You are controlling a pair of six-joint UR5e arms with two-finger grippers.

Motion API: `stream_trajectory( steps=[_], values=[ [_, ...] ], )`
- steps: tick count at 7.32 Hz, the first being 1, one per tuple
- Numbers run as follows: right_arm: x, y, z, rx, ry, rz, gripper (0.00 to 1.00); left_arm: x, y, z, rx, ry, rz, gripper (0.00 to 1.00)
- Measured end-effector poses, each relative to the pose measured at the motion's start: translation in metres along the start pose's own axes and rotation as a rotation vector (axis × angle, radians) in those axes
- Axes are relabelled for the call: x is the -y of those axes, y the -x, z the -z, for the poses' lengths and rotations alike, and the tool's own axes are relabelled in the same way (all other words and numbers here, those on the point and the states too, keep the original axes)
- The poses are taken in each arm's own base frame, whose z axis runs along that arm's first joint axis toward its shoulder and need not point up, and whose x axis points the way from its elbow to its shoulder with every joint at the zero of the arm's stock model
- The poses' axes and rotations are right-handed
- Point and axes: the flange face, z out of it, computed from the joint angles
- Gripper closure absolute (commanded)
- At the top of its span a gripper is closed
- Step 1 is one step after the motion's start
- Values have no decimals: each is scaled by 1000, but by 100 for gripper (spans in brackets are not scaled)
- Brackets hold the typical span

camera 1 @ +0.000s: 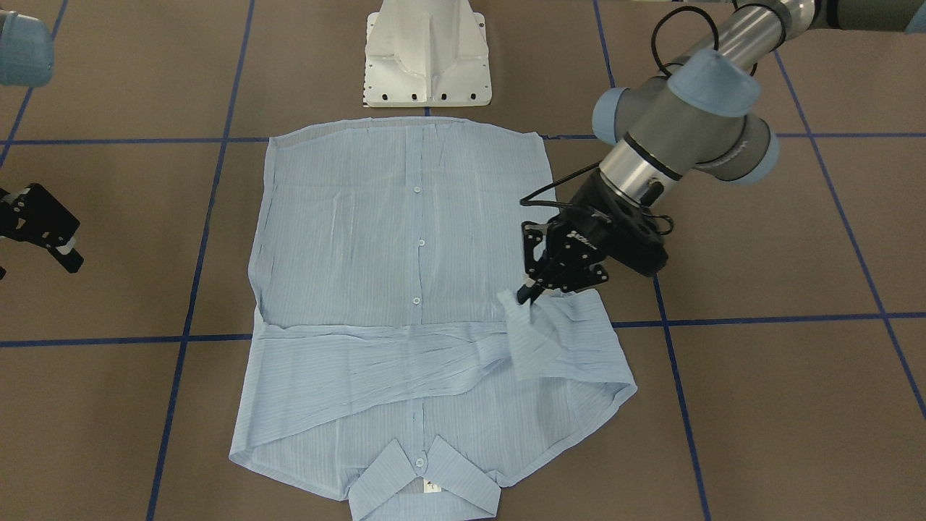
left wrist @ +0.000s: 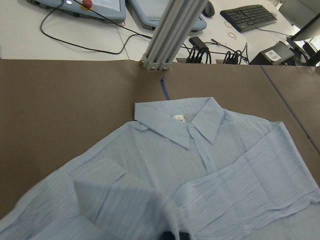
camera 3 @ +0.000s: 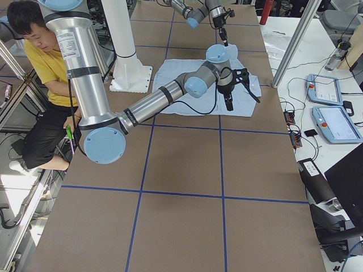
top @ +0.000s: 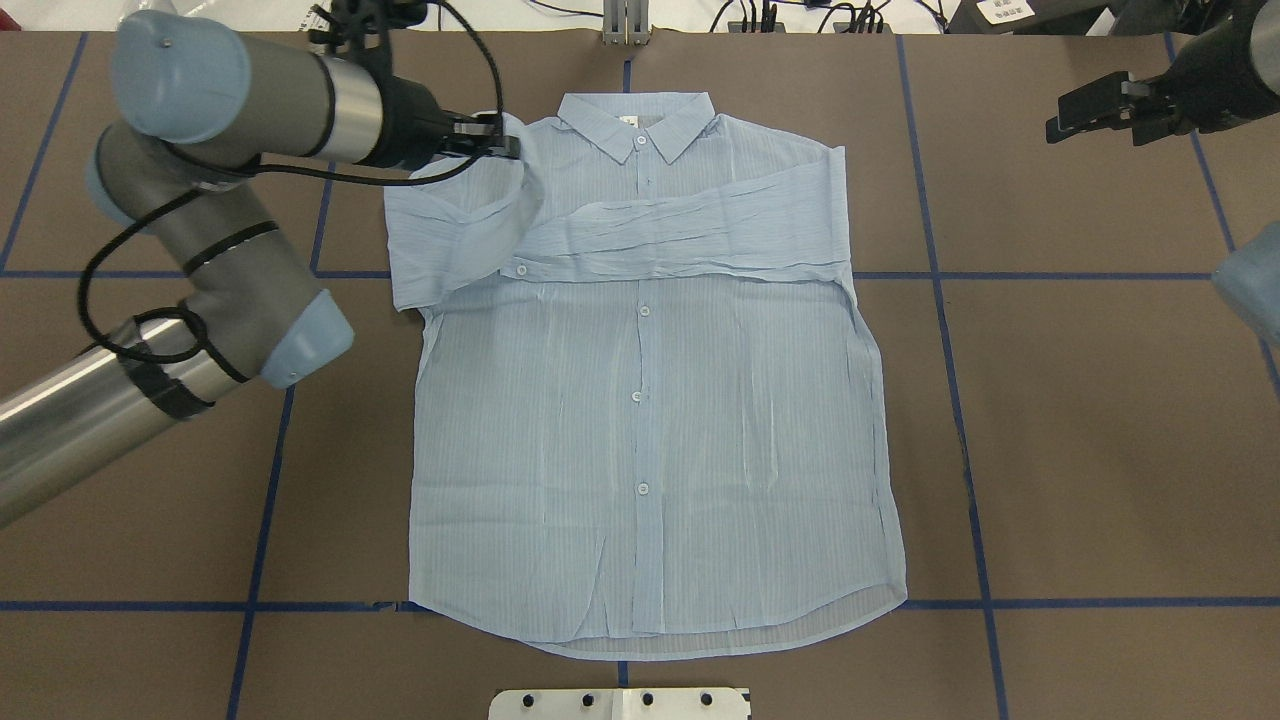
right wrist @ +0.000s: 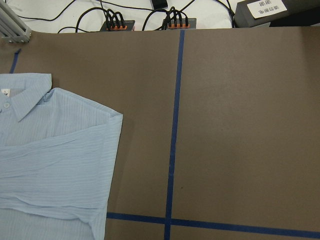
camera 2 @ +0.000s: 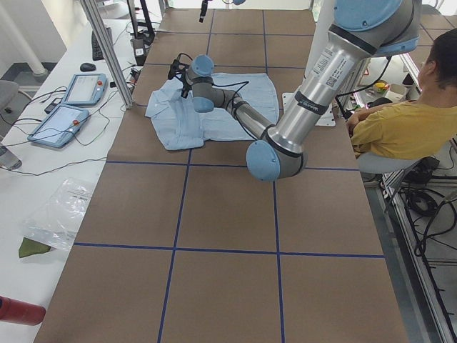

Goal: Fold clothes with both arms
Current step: 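Carry the other sleeve with the left gripper across the chest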

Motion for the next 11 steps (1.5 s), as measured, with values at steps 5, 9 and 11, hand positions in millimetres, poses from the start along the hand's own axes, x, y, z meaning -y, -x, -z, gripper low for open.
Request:
stream_trajectory(
  steps=[5,9,11],
  values=[
    [1,1,0,0,0,-11,0,-65,-122,-118,36,-30,52,0],
    [0,2,2,4,-4,-36,0,-89,-157,-135,59,-7,91,0],
    [-4,14,4,15,-10,-118,0,-94,-154,-112,122,33,8,0]
  ],
)
